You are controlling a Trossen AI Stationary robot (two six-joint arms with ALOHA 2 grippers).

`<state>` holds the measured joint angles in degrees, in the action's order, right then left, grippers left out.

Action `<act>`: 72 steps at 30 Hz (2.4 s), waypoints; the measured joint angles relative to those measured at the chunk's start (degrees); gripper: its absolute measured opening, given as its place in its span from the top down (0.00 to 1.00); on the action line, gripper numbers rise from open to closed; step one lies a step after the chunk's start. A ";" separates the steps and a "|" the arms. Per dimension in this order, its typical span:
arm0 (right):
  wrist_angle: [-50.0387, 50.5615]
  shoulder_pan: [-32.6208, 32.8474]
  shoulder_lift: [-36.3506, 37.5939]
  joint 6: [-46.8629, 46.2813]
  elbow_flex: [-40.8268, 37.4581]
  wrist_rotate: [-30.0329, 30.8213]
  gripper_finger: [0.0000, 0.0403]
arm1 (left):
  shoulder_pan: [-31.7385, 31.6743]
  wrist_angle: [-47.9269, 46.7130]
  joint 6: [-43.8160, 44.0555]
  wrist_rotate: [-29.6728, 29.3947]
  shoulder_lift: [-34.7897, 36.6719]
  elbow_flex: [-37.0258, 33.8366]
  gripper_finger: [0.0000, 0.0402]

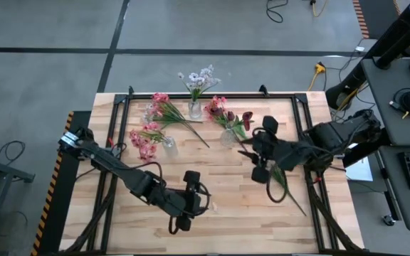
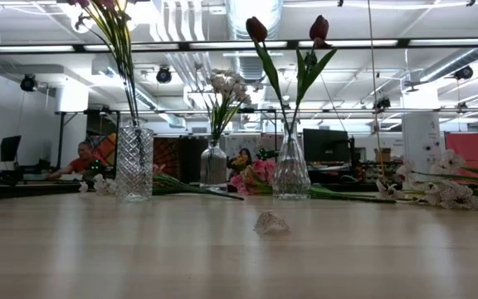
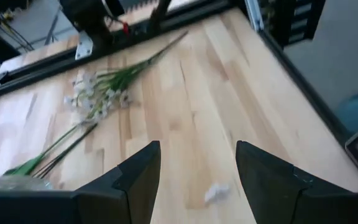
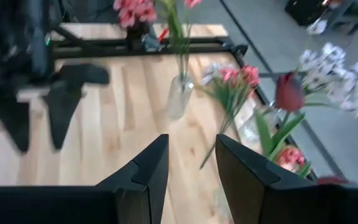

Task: Sort flowers into vase by color
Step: Put the left pink flower into the bottom left transparent vase

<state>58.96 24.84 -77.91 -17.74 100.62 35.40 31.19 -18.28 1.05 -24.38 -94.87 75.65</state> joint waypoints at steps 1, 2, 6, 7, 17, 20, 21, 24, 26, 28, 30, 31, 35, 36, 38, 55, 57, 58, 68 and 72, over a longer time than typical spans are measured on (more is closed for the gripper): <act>0.86 0.76 -0.02 -1.25 0.00 -0.01 0.70 | 0.05 -2.22 0.09 -0.02 0.00 1.12 0.52; 1.81 1.47 -0.02 -2.43 0.00 -0.02 0.70 | 0.08 -4.45 0.17 -0.02 0.00 2.25 0.52; 5.65 4.07 -0.02 -6.62 0.00 -0.03 0.69 | 0.28 -14.08 1.68 -0.02 0.00 6.74 0.52; 6.67 4.63 -0.02 -7.59 0.00 -0.04 0.69 | 0.29 -16.77 2.31 -0.02 0.00 7.67 0.52; 18.25 6.93 -0.02 -21.00 -0.25 0.00 0.68 | 2.09 -44.39 15.52 -0.61 0.20 18.41 0.52; 19.15 6.91 -0.17 -22.79 -0.57 0.00 0.68 | 3.34 -52.61 20.56 -0.87 0.22 22.28 0.52; 19.08 6.91 -0.20 -22.82 -0.62 0.00 0.68 | 3.88 -55.39 21.98 -1.35 0.22 23.63 0.52; 18.24 6.91 -0.20 -22.82 -1.31 0.21 0.68 | 5.60 -62.38 25.81 -3.80 0.24 27.65 0.52; 18.20 6.91 -0.20 -22.74 -2.33 0.77 0.68 | 6.88 -66.47 27.71 -5.81 0.26 30.23 0.52; 17.88 6.91 -0.20 -22.66 -4.09 1.66 0.68 | 8.39 -69.82 28.92 -8.83 0.26 32.67 0.52; 16.80 6.91 -0.20 -22.58 -6.45 3.28 0.68 | 10.10 -71.96 29.77 -12.55 0.31 35.00 0.52; 15.57 6.91 -0.20 -22.60 -7.77 3.65 0.68 | 10.84 -71.70 29.45 -14.38 0.49 35.94 0.52; 8.54 6.91 -0.20 -22.58 -13.25 3.67 0.68 | 13.61 -71.53 26.46 -21.13 1.79 38.59 0.52; 5.88 6.91 -0.20 -22.49 -14.89 3.67 0.68 | 14.09 -71.69 26.39 -22.71 2.30 38.71 0.52; 0.21 6.91 -0.20 -21.57 -18.66 3.59 0.68 | 14.59 -71.65 26.00 -24.56 3.68 38.21 0.52; -46.85 6.45 -1.61 -10.20 -45.00 4.22 0.68 | 14.59 -71.30 26.57 -49.55 14.60 31.87 0.52; -52.70 5.89 -3.16 -6.77 -46.01 5.43 0.68 | 14.59 -71.44 26.59 -51.82 15.44 31.85 0.52; -54.83 5.52 -4.00 -4.94 -46.27 6.10 0.68 | 14.57 -71.57 26.59 -52.20 15.90 31.83 0.52; -60.22 -1.49 -17.04 6.47 -39.68 12.48 0.70 | 14.57 -71.52 30.91 -52.28 18.97 22.90 0.52; -60.53 -6.17 -22.05 6.83 -37.03 7.79 0.70 | 14.57 -71.27 33.92 -52.36 20.34 15.91 0.52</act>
<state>-1.57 18.66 -99.96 -10.91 63.59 43.19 45.76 -89.55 34.96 -76.74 -74.53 91.56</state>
